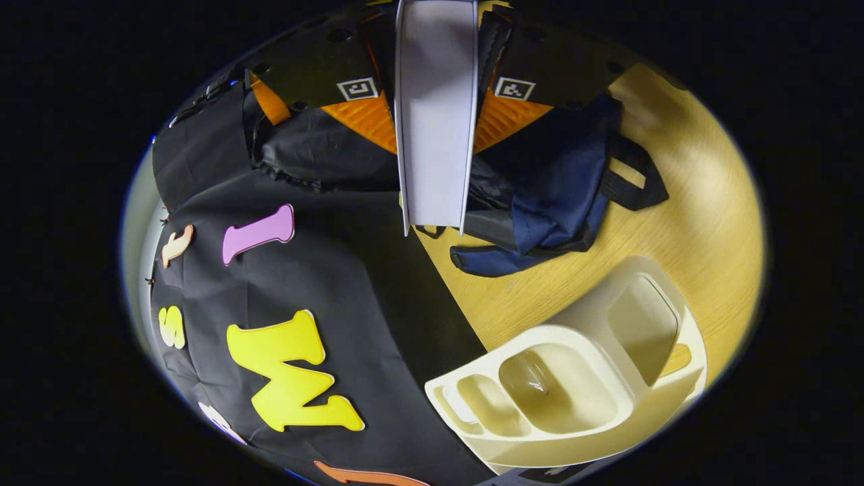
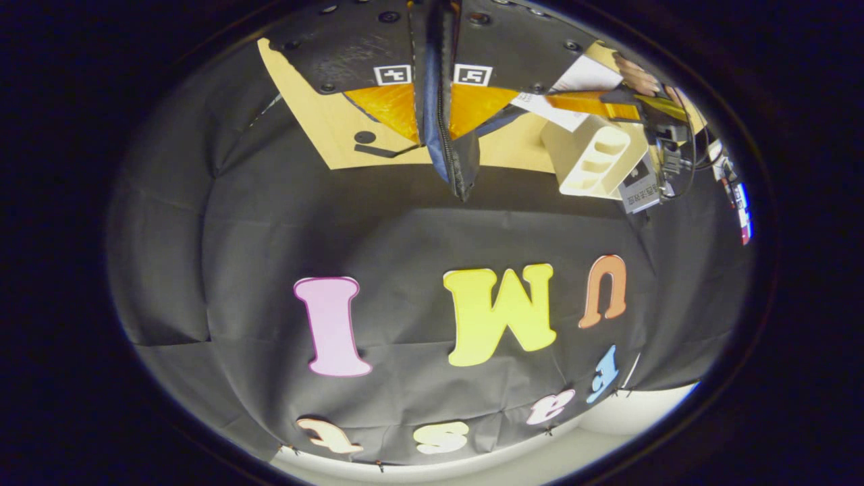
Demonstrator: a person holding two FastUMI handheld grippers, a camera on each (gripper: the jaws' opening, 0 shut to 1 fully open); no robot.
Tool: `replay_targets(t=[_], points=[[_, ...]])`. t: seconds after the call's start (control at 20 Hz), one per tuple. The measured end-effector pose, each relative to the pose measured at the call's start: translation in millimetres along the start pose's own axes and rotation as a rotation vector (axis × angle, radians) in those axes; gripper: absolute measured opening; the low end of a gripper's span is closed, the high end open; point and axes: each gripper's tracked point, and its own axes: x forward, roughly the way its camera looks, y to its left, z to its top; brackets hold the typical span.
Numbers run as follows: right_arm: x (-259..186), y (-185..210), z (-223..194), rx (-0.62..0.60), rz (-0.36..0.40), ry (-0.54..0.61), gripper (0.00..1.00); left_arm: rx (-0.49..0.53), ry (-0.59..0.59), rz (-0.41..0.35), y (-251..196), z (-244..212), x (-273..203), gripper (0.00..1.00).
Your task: Open the schoolbag, grab two books from the bookshelf and put them into the schoolbag.
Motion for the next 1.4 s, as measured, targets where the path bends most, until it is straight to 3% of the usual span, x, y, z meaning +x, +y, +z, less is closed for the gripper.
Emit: replay_targets(t=[0.25,0.35,0.6,0.7,0.75,0.8,0.85,0.9,0.95,1.0,1.25,1.4], points=[[-8,11,8,-0.007,0.046,-0.031,0.08,-0.003,-0.024,-0.019,-1,-19,30,0.48],[-13,18,10,-0.017,0.072,-0.046,0.08,0.062,-0.084,0.014,3,-19,41,0.48],[-16,20,12,-0.029,0.084,-0.068,0.08,0.097,-0.112,0.003,-3,-35,60,0.48],[-18,25,13,-0.030,0.100,-0.075,0.08,0.079,-0.121,-0.008,-3,-40,67,0.48],[-18,27,14,-0.029,0.104,-0.078,0.08,0.069,-0.131,-0.017,-2,-43,70,0.53],[-17,29,13,-0.033,0.106,-0.080,0.08,0.054,-0.145,-0.026,-1,-48,72,0.49],[-17,31,14,-0.036,0.109,-0.082,0.08,0.042,-0.154,-0.033,1,-52,74,0.53],[-16,34,13,-0.038,0.113,-0.081,0.08,0.031,-0.171,-0.039,3,-54,75,0.49],[-15,36,13,-0.040,0.116,-0.080,0.08,0.020,-0.181,-0.036,4,-55,77,0.53],[-16,38,13,-0.040,0.117,-0.078,0.08,0.015,-0.188,-0.037,4,-57,78,0.49],[-17,43,14,-0.056,0.111,-0.083,0.08,0.072,-0.182,-0.052,3,-63,90,0.50],[-16,33,8,-0.048,0.086,-0.071,0.08,0.139,-0.055,0.016,20,-72,98,0.56]])
